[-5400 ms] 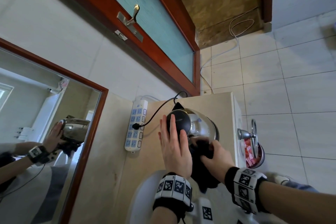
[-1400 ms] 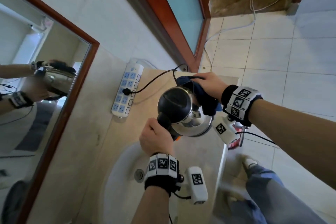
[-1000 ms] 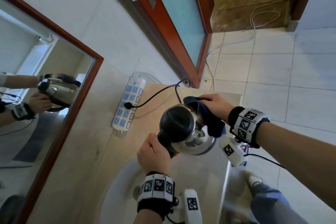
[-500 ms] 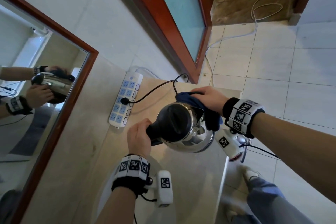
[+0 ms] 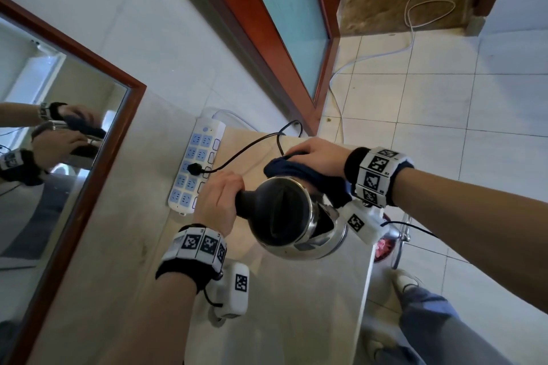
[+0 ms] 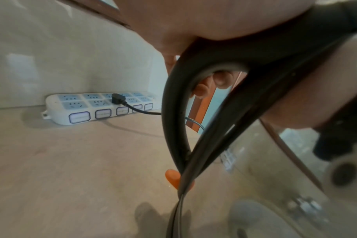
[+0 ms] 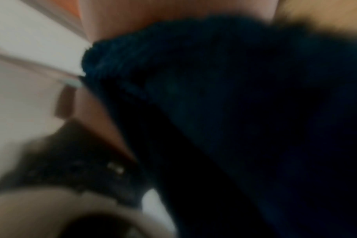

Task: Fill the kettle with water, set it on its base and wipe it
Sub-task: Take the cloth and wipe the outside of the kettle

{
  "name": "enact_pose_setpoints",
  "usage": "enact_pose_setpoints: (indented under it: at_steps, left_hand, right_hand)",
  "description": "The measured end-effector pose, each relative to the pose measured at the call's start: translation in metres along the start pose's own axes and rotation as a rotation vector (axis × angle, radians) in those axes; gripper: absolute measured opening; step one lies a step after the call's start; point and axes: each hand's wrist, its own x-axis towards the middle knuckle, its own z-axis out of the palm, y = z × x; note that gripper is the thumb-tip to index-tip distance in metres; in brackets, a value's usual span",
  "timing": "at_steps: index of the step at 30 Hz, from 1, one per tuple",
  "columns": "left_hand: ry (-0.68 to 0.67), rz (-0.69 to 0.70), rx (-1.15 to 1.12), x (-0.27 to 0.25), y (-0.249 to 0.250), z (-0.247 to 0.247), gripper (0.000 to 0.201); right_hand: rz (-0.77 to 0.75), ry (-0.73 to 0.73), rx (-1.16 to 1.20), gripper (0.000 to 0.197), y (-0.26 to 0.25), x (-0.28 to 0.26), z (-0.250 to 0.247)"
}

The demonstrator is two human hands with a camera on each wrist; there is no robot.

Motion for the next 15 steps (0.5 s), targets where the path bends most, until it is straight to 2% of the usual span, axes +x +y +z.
enact_pose_setpoints:
  at_steps: [4, 7, 11, 15]
  left_hand:
    - [-0.072, 0.001, 0.003, 0.010, -0.008, 0.001, 0.010]
    - [-0.129, -0.075, -0.078, 0.016, -0.010, 0.000, 0.014]
    - [-0.161, -0.161, -0.117, 0.017, 0.000, -0.005, 0.029]
    - [-0.232, -0.228, -0.115, 0.018, 0.000, -0.007, 0.034]
  right_hand:
    - [-0.138, -0.101, 0.058, 0.024, -0.020, 0.005, -0.003]
    - [-0.087, -0.143, 0.005, 0.027, -0.011, 0.010, -0.005]
    - [0.021, -0.205, -0.206, 0.032, 0.001, 0.022, -0.003]
    - [-0.067, -0.264, -0.156, 0.026, -0.024, 0.029, 0.000]
